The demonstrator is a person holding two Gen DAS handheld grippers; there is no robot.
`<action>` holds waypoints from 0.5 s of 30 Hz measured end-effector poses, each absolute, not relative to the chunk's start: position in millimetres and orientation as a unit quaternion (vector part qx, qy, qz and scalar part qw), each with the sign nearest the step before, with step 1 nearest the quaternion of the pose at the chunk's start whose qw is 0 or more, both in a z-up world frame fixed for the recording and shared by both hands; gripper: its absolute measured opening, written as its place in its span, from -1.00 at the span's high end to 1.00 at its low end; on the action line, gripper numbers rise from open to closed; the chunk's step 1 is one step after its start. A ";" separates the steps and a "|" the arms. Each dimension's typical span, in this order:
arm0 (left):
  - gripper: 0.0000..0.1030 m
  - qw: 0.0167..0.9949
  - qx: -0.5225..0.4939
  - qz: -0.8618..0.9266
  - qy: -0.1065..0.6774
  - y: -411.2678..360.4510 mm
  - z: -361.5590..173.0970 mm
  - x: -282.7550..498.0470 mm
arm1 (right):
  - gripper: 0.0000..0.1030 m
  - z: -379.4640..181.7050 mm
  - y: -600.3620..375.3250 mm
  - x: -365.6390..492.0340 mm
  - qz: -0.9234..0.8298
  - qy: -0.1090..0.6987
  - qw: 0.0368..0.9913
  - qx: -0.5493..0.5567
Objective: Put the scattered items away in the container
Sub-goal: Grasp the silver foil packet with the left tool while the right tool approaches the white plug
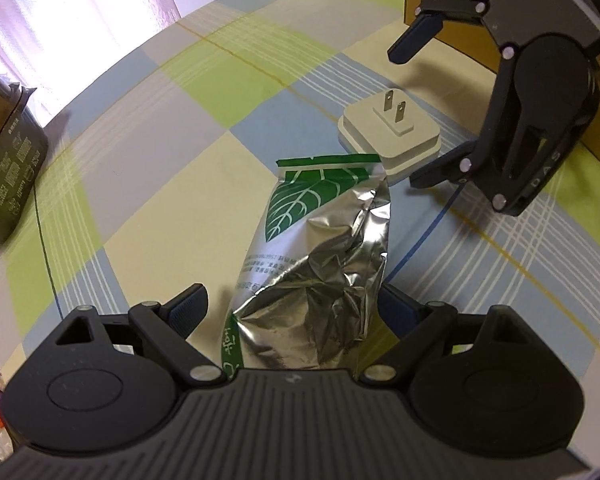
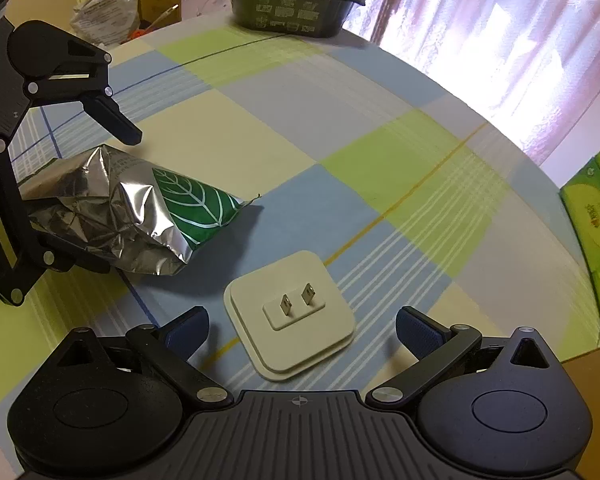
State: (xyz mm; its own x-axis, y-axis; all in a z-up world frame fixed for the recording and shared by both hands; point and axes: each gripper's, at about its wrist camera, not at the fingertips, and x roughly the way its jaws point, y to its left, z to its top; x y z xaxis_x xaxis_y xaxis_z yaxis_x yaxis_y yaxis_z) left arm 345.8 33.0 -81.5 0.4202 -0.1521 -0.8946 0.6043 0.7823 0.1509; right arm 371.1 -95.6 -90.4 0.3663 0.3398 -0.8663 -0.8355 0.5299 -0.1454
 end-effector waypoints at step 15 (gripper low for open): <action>-0.42 0.807 0.221 -0.229 0.498 33.6 -89.3 345.8 | -0.71 -101.1 -94.9 380.6 0.402 0.424 0.763 -0.278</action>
State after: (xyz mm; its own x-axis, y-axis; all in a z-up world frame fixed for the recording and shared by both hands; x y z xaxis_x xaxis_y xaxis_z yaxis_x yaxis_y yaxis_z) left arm 345.8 33.6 -89.3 0.3985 -0.1492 -0.9050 0.5889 0.7981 0.1277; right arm 380.6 -94.9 -101.1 0.3177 0.3775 -0.8698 -0.8485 0.5227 -0.0830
